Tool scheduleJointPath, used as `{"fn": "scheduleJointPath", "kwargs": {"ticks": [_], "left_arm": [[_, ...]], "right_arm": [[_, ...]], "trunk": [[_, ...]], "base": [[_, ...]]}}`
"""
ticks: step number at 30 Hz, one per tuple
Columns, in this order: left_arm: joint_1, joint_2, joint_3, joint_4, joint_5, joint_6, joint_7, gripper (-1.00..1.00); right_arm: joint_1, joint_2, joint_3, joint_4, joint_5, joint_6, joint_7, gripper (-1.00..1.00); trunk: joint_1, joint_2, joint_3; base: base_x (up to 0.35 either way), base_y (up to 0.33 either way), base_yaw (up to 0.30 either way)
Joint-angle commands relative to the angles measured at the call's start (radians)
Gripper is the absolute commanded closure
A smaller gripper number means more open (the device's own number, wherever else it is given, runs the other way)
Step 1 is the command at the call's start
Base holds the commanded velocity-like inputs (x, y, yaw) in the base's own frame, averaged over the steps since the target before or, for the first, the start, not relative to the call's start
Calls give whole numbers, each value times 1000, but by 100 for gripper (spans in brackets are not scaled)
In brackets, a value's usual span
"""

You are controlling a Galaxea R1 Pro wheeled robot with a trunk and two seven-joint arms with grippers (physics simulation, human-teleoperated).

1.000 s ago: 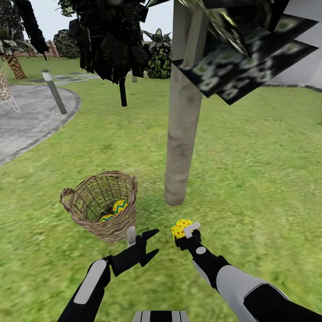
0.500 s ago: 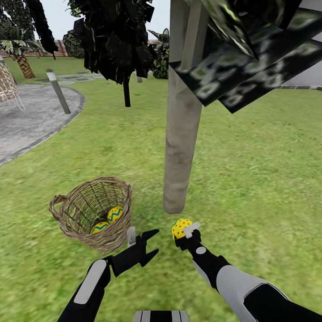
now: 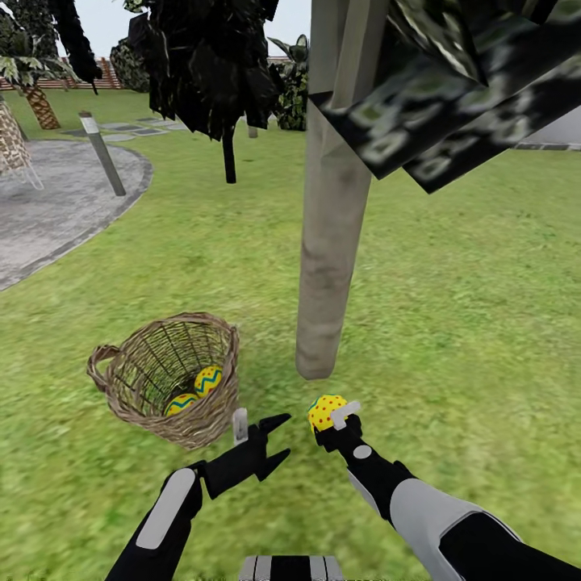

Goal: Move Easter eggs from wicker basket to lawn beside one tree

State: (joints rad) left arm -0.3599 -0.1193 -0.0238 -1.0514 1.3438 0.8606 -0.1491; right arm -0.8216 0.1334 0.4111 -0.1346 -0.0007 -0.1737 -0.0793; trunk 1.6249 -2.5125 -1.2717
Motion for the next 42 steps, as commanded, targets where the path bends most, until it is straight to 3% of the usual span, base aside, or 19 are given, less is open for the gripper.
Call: {"fn": "scheduleJointPath", "kwargs": {"ticks": [1,29,42], "left_arm": [[-1,0,1,1,-5,3,-6,-100],[-1,0,-1,1,-5,3,-6,-100],[-1,0,1,2,-5,2,-8,-100]], "right_arm": [[-1,0,6,1,0,-3,-5,100],[-1,14,6,-16,-2,2,-2,100],[-1,14,6,-16,-2,2,-4,100]], "trunk": [[0,-1,-5],[13,-7,-113],[13,-7,-113]], "base": [[0,0,196],[0,0,4],[184,0,0]]}}
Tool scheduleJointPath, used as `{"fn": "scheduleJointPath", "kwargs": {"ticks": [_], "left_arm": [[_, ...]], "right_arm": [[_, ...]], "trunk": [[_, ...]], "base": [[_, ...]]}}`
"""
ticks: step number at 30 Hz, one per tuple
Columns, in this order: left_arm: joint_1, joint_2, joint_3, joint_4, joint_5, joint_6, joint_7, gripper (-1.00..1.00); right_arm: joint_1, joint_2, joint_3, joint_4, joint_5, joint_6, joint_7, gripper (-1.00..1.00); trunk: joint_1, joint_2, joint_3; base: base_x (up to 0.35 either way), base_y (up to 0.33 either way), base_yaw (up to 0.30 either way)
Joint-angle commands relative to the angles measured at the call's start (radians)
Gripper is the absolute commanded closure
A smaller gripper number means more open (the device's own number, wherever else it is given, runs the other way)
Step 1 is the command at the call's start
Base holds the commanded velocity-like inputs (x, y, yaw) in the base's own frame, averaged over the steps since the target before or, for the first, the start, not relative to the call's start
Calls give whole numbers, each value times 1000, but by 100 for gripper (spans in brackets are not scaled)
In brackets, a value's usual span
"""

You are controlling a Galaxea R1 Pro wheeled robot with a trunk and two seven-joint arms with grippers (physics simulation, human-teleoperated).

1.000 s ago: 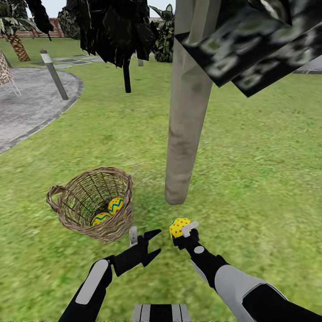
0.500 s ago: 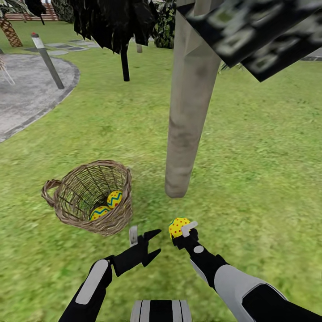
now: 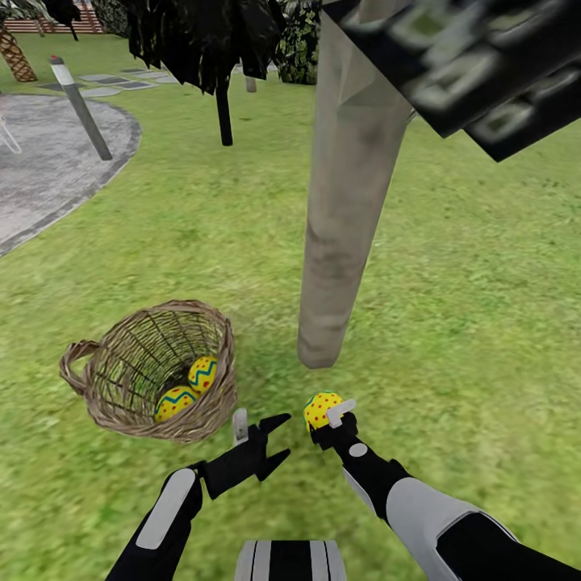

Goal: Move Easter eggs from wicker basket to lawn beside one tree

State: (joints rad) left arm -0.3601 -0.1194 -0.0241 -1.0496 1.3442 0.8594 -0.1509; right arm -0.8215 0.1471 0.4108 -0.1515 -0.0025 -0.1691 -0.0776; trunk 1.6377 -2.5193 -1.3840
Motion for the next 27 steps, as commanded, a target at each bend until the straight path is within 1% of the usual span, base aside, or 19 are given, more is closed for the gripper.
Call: {"fn": "scheduleJointPath", "kwargs": {"ticks": [1,15,27], "left_arm": [[0,0,1,0,-5,3,-6,-100],[0,0,0,0,-5,3,-6,-100],[0,0,0,0,-5,3,-6,-100]], "right_arm": [[-1,0,6,1,-1,-3,-5,100],[-1,0,6,1,-1,-3,-5,100],[-1,0,6,1,-1,-3,-5,100]], "trunk": [[0,0,-1],[0,0,-1],[5,-3,-47]], "base": [[51,0,0],[17,0,0],[2,0,0]]}}
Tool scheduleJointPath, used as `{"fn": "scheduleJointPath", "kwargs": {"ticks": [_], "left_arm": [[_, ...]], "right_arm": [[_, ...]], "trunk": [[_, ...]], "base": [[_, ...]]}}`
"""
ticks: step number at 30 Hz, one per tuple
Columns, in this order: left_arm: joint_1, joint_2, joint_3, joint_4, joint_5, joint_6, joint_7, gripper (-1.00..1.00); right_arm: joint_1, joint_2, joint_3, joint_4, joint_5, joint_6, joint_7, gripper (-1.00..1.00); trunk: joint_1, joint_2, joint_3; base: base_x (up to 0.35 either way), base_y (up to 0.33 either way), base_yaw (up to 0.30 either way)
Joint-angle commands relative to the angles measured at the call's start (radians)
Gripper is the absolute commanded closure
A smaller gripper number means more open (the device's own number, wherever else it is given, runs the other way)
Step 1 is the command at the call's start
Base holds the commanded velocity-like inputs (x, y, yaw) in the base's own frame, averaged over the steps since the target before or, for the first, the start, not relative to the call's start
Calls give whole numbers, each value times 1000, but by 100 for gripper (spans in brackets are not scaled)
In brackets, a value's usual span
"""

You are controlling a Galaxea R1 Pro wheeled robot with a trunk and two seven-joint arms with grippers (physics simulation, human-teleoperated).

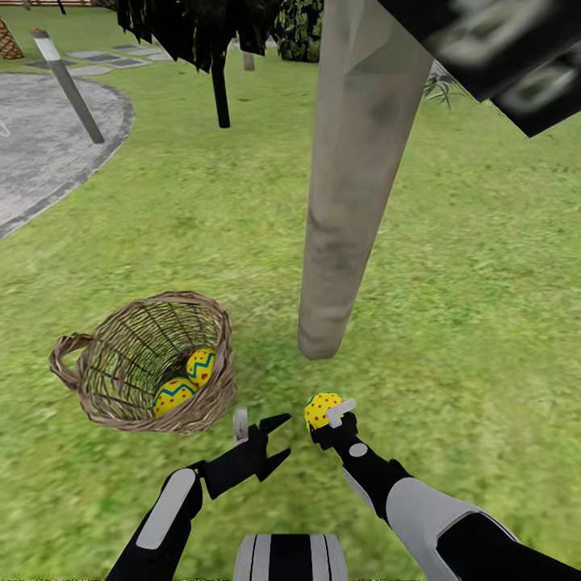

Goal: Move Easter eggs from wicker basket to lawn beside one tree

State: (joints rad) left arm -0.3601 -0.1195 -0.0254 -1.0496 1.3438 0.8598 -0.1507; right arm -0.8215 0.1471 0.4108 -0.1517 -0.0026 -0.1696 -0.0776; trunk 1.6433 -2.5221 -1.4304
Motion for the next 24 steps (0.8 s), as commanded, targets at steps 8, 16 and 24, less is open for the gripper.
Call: {"fn": "scheduleJointPath", "kwargs": {"ticks": [8,16,24], "left_arm": [[0,-1,1,0,-5,2,-6,-100],[0,0,1,0,-5,3,-6,-100],[0,0,1,1,-5,4,-6,-100]], "right_arm": [[-1,-1,6,1,1,-7,-4,100],[-1,-1,6,1,0,-5,-5,-100],[-1,-1,6,1,1,-5,-5,-100]], "trunk": [[3,-2,-32],[5,-3,-43],[5,-3,-43]], "base": [[0,0,0],[0,0,0],[0,0,0]]}}
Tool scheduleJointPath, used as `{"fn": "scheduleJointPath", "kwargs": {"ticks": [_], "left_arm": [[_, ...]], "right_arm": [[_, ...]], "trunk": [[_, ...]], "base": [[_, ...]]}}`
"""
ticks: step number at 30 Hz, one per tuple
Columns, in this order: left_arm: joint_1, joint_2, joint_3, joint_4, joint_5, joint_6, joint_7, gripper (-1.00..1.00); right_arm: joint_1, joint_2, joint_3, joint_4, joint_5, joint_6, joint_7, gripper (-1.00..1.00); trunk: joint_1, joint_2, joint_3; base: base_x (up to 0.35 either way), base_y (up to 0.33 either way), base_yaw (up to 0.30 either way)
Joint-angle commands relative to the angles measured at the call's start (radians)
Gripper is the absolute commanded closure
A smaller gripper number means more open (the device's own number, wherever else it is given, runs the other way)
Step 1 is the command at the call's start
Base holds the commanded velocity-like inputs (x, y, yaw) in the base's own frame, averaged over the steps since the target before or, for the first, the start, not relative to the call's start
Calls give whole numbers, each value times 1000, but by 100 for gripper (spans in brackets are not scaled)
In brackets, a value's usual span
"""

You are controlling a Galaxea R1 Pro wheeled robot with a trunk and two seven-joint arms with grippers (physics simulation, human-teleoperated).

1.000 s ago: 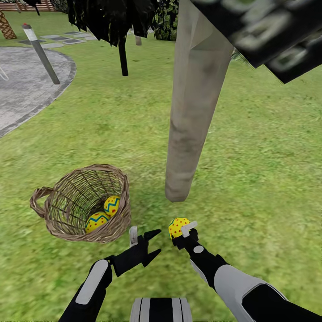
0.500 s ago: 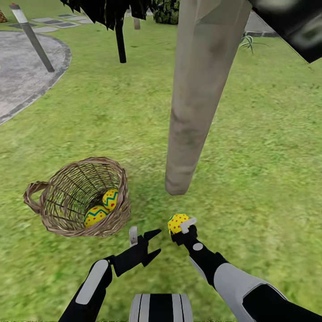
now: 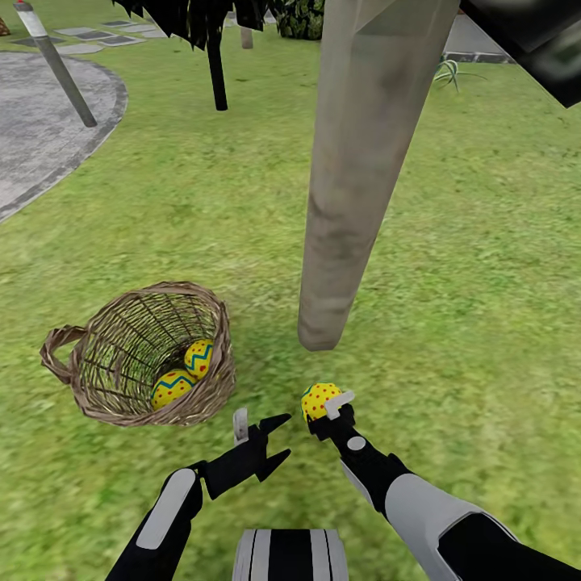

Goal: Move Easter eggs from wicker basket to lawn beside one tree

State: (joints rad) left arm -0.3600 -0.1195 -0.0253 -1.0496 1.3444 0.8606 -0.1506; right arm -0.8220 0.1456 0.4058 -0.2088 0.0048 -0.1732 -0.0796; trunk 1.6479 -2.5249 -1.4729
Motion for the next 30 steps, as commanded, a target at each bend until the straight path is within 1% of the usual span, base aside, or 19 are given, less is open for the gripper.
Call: {"fn": "scheduleJointPath", "kwargs": {"ticks": [1,7,30], "left_arm": [[0,0,1,0,-5,3,-6,-100],[0,0,1,0,-5,3,-6,-100],[0,-2,-7,-1,-5,3,-4,-100]], "right_arm": [[0,0,11,58,-6,-2,-3,-100],[0,0,11,58,-6,-2,-3,-100],[0,0,11,58,-8,0,-1,-100]], "trunk": [[0,0,-1],[0,0,-1],[-10,5,88]], "base": [[0,0,0],[0,0,0],[0,0,0]]}}
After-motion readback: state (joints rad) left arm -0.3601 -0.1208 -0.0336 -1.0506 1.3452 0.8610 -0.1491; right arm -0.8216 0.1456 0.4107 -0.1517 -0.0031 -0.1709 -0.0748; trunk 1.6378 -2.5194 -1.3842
